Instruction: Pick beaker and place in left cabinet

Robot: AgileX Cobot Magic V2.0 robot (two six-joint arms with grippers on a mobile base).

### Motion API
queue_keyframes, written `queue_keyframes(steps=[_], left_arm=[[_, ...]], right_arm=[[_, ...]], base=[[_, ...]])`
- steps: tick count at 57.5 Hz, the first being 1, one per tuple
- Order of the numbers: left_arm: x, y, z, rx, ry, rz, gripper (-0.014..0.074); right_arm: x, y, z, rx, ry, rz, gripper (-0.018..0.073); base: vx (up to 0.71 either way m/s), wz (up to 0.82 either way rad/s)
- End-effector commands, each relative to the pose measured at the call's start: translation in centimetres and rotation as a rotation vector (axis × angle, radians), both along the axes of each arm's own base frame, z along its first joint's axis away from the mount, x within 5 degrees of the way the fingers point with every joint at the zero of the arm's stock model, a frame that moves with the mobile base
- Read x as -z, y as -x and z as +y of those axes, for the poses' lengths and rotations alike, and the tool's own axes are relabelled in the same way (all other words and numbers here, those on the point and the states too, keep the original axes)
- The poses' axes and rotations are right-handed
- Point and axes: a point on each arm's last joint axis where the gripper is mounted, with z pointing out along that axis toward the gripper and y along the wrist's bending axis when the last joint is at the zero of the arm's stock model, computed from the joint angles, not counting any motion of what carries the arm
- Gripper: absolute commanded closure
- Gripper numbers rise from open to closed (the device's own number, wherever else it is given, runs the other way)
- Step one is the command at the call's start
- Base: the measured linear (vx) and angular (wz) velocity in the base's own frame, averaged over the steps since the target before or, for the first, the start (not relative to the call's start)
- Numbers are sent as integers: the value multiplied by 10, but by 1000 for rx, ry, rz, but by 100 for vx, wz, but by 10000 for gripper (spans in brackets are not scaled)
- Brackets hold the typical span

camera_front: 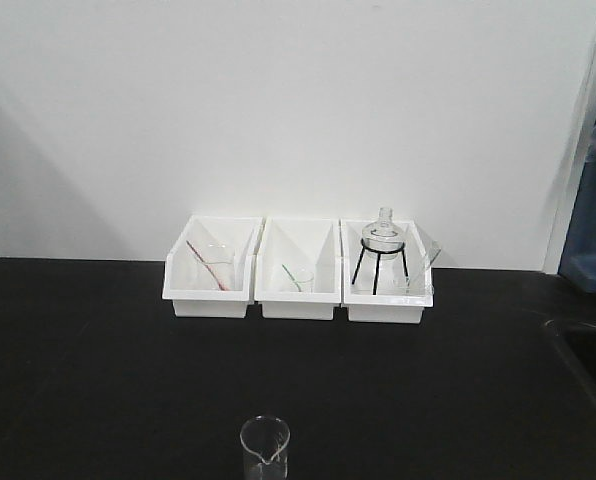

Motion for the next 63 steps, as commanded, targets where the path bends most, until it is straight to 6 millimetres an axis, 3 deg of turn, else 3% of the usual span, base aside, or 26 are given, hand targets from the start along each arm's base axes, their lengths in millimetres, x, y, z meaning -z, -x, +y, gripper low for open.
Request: queue_keyframes(steps=[1, 36, 47, 63], left_arm=[[-12, 1, -1, 16, 14, -108, 593], [-12, 1, -1, 16, 14, -108, 593], [-12, 1, -1, 16, 14, -108, 593], [-12, 1, -1, 16, 14, -108, 593]], right_arm=[[-6, -1, 0, -6, 16, -88, 568], [-6, -1, 0, -6, 18, -88, 568], [-6, -1, -3, -18, 186, -82, 568], [-7, -1, -3, -20, 217, -92, 568]], base=[[0, 0], [0, 0], [0, 0], [0, 0]])
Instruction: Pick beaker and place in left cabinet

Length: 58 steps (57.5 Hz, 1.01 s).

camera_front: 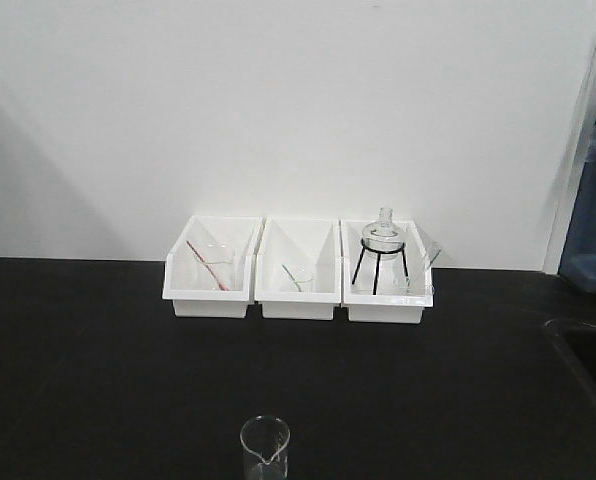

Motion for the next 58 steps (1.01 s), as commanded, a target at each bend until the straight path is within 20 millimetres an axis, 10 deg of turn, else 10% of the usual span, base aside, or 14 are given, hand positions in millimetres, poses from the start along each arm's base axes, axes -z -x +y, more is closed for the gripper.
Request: queue_keyframes(steps=[1, 58], left_arm=[[-12, 1, -1, 16, 14, -108, 593], [-12, 1, -1, 16, 14, -108, 593]], right_arm=[[-7, -1, 1, -17, 37, -98, 568], [-32, -3, 5, -53, -71, -371, 568]], base=[[0, 0], [0, 0]])
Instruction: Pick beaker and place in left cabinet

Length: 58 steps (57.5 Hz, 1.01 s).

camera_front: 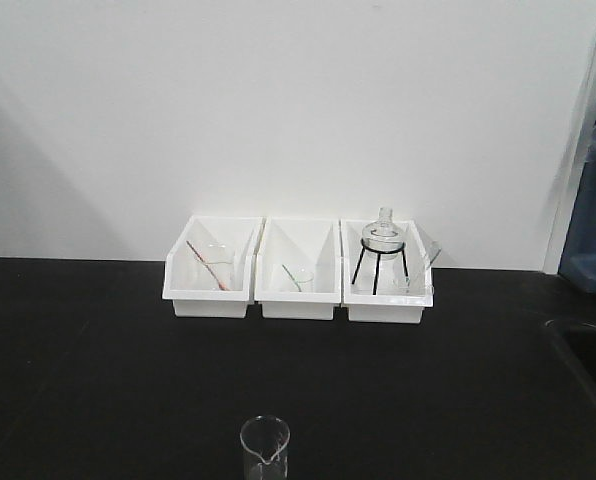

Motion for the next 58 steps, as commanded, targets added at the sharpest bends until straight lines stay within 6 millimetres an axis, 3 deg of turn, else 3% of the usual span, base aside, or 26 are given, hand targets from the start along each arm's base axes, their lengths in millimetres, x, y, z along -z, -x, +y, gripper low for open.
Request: queue_keyframes(steps=[1, 18, 25, 33, 45, 58], left_arm=[[-12, 1, -1, 16, 14, -108, 593], [-12, 1, -1, 16, 14, -108, 593], [-12, 1, -1, 16, 14, -108, 593], [-12, 1, -1, 16, 14, -108, 593], [-12, 1, -1, 16, 14, -108, 593], [-12, 1, -1, 16, 14, -108, 593]], right_arm=[[-8, 1, 1, -13, 0, -105, 568], [-16, 2, 2, -26, -15, -191, 568], [-27, 4, 3, -44, -53, -284, 566], [-45, 4, 3, -47, -144, -270, 564], [-78, -15, 3, -35, -107, -187, 561], [-69, -45, 4, -29, -86, -17, 549]], base=[[0, 0], [0, 0], [0, 0], [0, 0], [0, 0], [0, 0]])
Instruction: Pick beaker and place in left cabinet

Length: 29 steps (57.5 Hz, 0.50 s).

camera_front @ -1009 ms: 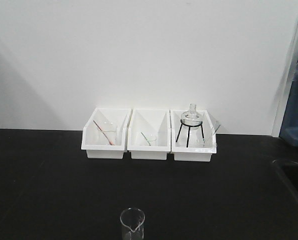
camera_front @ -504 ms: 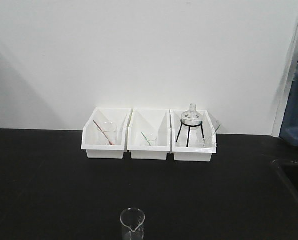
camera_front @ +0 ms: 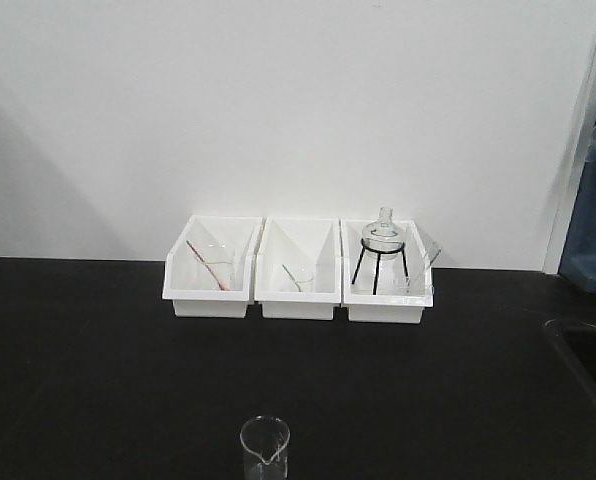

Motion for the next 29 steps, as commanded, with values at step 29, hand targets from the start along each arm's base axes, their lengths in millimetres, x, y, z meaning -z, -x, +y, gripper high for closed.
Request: queue_keyframes(steps=[29], left_arm=[[-12, 1, -1, 16, 14, -108, 593]], right_arm=[[12, -56, 5, -39, 8, 112, 335]], base=[[0, 0]])
